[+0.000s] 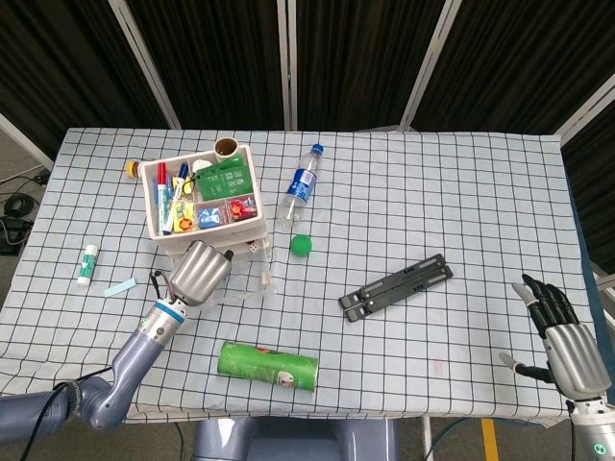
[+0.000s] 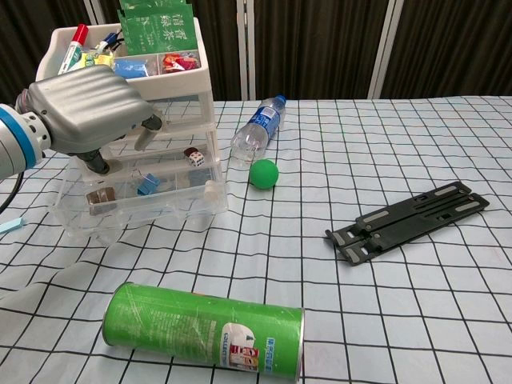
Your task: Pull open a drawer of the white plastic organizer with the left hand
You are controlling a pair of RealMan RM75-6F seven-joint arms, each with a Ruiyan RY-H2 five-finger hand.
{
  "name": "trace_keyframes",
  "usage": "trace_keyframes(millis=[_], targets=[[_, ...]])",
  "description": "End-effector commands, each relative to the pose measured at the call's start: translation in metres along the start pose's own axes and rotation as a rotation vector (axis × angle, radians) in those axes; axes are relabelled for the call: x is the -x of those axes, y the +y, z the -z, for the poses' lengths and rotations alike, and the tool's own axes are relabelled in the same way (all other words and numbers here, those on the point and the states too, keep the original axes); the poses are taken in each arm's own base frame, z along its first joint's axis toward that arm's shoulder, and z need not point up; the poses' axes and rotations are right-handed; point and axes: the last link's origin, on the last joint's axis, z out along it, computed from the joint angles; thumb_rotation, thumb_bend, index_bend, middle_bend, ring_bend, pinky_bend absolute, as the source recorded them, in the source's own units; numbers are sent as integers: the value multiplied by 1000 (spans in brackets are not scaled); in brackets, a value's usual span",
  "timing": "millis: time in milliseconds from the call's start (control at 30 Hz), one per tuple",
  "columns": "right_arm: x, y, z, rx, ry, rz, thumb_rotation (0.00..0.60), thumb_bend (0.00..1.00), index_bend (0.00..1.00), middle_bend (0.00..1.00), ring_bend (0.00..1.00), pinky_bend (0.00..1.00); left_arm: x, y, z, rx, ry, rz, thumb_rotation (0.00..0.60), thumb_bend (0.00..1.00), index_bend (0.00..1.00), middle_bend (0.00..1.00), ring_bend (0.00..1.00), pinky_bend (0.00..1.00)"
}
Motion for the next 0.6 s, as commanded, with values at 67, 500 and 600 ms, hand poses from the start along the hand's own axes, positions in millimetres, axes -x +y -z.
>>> trace_keyframes(millis=[67,500,600], targets=[[0,0,0,-1,1,-2,600,14,0,0,0,0,2,-1,-1,2,-29,-10,600,297,474,1000,977,889],[-2,3,-2,9,6,-6,600,14,0,0,0,0,-16,-5,-10,97,-95,0,600,304,508,1000,977,889],[0,4,-3,13,3,-4,600,14,0,0,0,0,-18,-7,-11,118,-91,-5,600,304,510,1000,977,889]])
